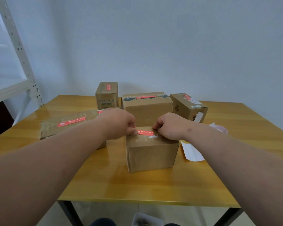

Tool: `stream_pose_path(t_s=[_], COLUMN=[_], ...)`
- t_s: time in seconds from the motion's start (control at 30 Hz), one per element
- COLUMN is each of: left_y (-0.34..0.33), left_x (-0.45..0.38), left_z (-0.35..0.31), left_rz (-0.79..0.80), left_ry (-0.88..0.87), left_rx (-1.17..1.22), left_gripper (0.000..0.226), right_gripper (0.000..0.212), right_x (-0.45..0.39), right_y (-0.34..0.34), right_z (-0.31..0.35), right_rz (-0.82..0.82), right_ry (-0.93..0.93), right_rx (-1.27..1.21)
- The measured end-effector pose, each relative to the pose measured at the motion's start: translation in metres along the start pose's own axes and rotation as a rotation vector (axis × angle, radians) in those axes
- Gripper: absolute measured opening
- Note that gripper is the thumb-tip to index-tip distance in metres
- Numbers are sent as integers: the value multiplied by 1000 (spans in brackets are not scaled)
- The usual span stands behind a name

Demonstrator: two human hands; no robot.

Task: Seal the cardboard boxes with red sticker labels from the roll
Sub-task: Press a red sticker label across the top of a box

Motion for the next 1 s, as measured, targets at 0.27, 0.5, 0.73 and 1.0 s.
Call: stream_pose_path(t_s=[0.27, 0.5, 0.73, 1.0], left_y=[-1, -10, -12, -6], left_x=[2, 9, 10, 9], left_z=[-5, -7, -9, 4], left_rz=[-88, -196, -224, -92], left_ry=[-217, -356, -328, -218], left_rx=[-376, -495, -391, -217], left_gripper=[31, 15, 15, 26], right_gripper=[35, 35, 35, 36], right_x=[1, 3, 3, 3], right_y=[2, 2, 2, 2], right_z=[0, 2, 4, 3], right_rz=[7, 9, 8, 7], right_ry=[-3, 9, 3, -6], right_rx=[-2, 12, 27, 13])
Point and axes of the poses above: each hand's wrist, its own x-axis away from the middle knuckle, its own y-axis out of the back of the hand, z = x × y, the point moved 2 cm from there along -x, towards the middle knuckle, and after that the axes turned 7 degrees about y, right-handed, at the moved point
